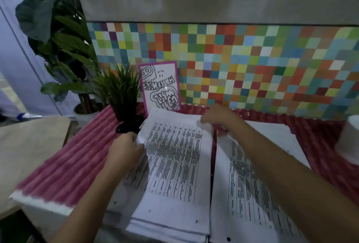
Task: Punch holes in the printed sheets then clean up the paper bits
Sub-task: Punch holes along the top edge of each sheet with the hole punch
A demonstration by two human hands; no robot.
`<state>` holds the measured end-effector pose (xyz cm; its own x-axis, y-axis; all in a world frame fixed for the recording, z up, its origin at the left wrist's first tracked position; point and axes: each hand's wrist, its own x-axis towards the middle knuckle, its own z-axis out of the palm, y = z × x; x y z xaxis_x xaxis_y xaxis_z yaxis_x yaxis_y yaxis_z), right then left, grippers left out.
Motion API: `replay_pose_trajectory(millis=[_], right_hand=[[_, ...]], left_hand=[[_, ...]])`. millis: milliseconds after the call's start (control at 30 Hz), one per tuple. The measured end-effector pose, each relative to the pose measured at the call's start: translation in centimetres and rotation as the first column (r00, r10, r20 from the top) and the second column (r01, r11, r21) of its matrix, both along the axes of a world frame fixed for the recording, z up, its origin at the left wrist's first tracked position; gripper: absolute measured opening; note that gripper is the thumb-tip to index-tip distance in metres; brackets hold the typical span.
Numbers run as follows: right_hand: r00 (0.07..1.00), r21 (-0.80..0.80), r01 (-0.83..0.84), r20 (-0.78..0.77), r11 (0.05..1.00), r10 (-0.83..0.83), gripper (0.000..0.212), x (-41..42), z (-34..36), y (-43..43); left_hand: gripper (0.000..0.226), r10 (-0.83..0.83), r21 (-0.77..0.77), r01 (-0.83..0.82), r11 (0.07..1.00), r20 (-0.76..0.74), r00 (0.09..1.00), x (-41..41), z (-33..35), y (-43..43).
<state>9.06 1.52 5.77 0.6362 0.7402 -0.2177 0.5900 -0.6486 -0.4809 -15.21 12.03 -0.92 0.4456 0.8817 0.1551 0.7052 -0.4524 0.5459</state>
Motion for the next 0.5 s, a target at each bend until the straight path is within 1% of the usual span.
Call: replay_pose_trajectory(millis=[100, 167, 233, 267, 300, 367, 400, 433, 467, 500], right_hand=[[0.997, -0.123, -0.08, 0.012, 0.989, 0.082, 0.02, 0.6, 0.0, 1.0], [0.993, -0.144, -0.091, 0.057, 0.985, 0.1, 0.023, 0.4, -0.5, 1.3], [0.989, -0.171, -0.089, 0.105, 0.981, 0.108, 0.034, 0.9, -1.2, 1.7], [0.99, -0.169, -0.08, 0.103, 0.982, 0.098, 0.036, 1.3, -1.7, 1.9], [0.992, -0.152, -0.067, 0.092, 0.986, 0.082, 0.034, 1.5, -2.0, 2.0], [0.994, -0.15, -0.061, 0.081, 0.987, 0.073, 0.023, 1.7, -2.3, 2.1], [0.994, -0.148, -0.072, 0.07, 0.986, 0.083, 0.02, 1.8, -2.2, 2.2], [0.993, -0.155, -0.089, 0.067, 0.984, 0.1, 0.021, 1.8, -2.1, 2.1], [0.992, -0.155, -0.102, 0.063, 0.983, 0.113, 0.026, 1.7, -2.0, 1.9], [0.99, -0.154, -0.111, 0.066, 0.982, 0.122, 0.032, 1.8, -1.8, 1.8]], left_hand=[[0.015, 0.023, -0.026, -0.023, 0.999, 0.005, 1.0, 0.4, 0.0, 0.1], [0.014, 0.043, -0.025, -0.042, 0.999, 0.005, 0.999, 0.6, -0.1, 0.1], [0.011, 0.066, -0.013, -0.066, 0.998, 0.002, 0.998, 0.8, -0.2, 0.0], [0.013, 0.082, -0.011, -0.082, 0.997, -0.001, 0.997, 0.9, -0.2, -0.1], [0.015, 0.088, -0.01, -0.088, 0.996, -0.005, 0.996, 1.1, -0.1, -0.2], [0.023, 0.065, -0.006, -0.066, 0.998, -0.016, 0.998, 1.1, 0.2, -0.5], [0.033, 0.019, 0.02, -0.018, 1.0, -0.041, 0.999, 0.7, 0.5, -1.1], [0.049, -0.067, 0.056, 0.07, 0.996, -0.06, 0.996, 0.1, 0.7, -1.8], [0.067, -0.19, 0.067, 0.195, 0.979, -0.063, 0.98, -0.6, 1.3, -2.9], [0.081, -0.353, 0.044, 0.355, 0.934, -0.039, 0.935, -1.3, 2.0, -4.3]])
